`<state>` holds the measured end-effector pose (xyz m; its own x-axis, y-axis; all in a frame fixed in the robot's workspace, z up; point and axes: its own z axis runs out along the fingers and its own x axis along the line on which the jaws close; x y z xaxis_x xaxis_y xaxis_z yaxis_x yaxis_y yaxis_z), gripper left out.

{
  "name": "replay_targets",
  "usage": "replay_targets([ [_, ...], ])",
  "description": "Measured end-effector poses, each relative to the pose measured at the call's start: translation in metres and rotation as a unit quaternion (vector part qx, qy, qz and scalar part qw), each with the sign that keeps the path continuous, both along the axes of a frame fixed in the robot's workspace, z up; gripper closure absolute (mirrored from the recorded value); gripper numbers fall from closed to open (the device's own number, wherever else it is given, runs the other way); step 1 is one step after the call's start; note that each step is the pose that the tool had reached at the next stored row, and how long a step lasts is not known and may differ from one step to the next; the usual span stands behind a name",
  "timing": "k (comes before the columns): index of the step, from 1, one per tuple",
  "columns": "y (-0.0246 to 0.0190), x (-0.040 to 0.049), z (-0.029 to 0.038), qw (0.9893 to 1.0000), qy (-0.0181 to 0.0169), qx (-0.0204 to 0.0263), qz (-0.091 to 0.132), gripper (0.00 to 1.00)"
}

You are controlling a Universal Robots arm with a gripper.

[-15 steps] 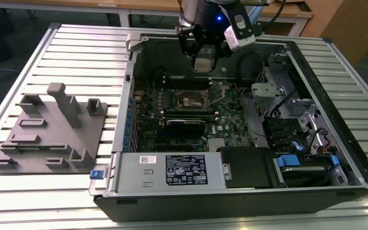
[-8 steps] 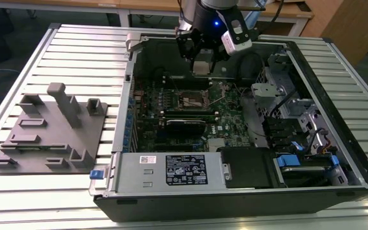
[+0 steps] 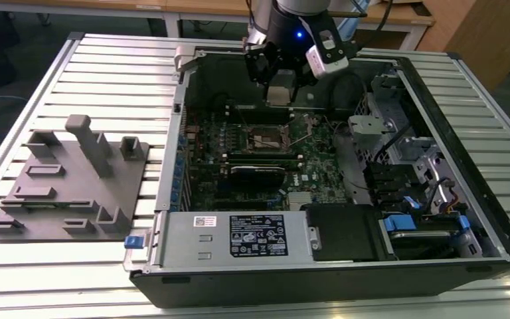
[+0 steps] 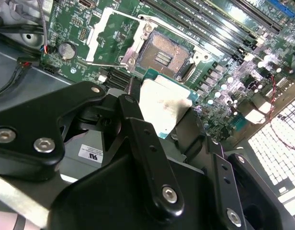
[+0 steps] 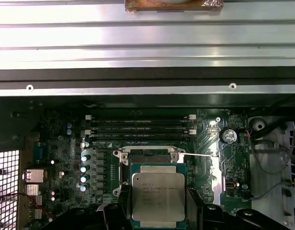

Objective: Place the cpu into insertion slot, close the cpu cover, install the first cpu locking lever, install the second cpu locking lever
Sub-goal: 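Place the cpu into insertion slot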

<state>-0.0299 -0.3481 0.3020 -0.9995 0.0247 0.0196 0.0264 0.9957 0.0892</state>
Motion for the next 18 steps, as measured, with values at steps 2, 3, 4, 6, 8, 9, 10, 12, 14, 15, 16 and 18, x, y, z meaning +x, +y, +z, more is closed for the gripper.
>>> replay_targets([
  [2,0.0000,0.0000,-0.0001,1.0000,-0.0001,0.0001,0.000,0.46],
  [3,0.0000,0.0000,-0.0002,1.0000,-0.0001,0.0001,0.000,0.46],
  [4,0.0000,0.0000,-0.0003,1.0000,-0.0001,0.0001,0.000,0.46],
  [6,0.0000,0.0000,-0.0003,1.0000,-0.0001,0.0001,0.000,0.46],
  [8,0.0000,0.0000,-0.0004,1.0000,-0.0001,0.0001,0.000,0.46],
  [9,0.0000,0.0000,-0.0003,1.0000,-0.0001,0.0001,0.000,0.46],
  [10,0.0000,0.0000,-0.0004,1.0000,-0.0001,0.0001,0.000,0.46],
  [12,0.0000,0.0000,-0.0004,1.0000,-0.0001,0.0001,0.000,0.46],
  [14,0.0001,0.0000,-0.0012,1.0000,-0.0002,0.0003,0.000,0.46],
  [15,0.0000,0.0000,-0.0019,1.0000,-0.0001,0.0003,0.000,0.46],
  [16,0.0000,0.0000,-0.0030,1.0000,-0.0001,0.0002,0.000,0.46],
  [18,0.0000,0.0000,-0.0042,1.0000,-0.0001,0.0002,0.000,0.46],
])
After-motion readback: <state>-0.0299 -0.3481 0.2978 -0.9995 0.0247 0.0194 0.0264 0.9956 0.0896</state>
